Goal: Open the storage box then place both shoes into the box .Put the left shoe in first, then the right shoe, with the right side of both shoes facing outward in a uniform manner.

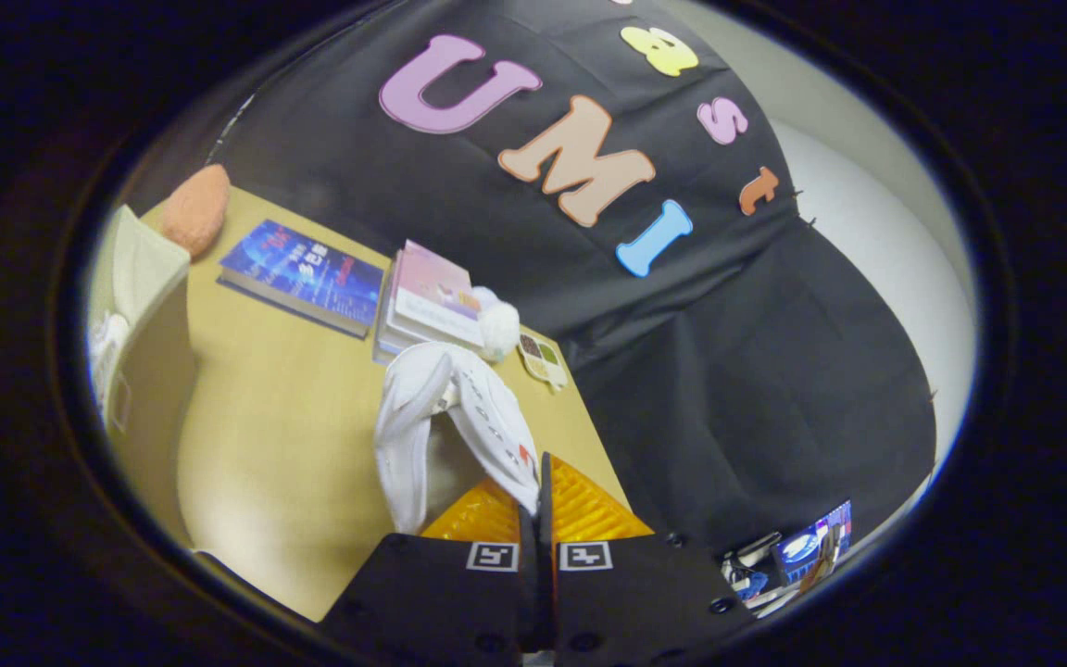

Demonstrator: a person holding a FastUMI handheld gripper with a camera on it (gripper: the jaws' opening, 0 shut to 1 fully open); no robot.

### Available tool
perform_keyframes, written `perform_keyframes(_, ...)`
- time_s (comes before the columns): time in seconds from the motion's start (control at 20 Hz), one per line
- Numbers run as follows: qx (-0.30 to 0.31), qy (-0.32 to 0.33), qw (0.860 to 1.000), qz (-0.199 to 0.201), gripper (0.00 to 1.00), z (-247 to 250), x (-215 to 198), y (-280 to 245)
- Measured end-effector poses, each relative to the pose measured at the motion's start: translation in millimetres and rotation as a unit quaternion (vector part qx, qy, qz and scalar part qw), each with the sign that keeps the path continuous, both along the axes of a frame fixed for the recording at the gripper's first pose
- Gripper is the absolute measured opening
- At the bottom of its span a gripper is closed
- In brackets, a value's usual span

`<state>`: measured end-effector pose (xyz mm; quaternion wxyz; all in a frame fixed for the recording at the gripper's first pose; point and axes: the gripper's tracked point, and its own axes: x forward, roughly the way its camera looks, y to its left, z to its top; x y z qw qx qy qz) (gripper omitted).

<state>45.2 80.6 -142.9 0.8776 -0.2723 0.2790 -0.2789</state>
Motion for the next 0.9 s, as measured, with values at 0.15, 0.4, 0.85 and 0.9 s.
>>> perform_keyframes(0.15,0.026,-0.045,0.999,0.013,0.02,42,5,59)
perform_keyframes(0.4,0.113,-0.072,0.989,0.058,0.02,54,16,166)
perform_keyframes(0.85,0.230,-0.010,0.970,0.079,0.03,-38,20,258)
perform_keyframes(0.9,0.245,0.001,0.967,0.075,0.02,-51,19,263)
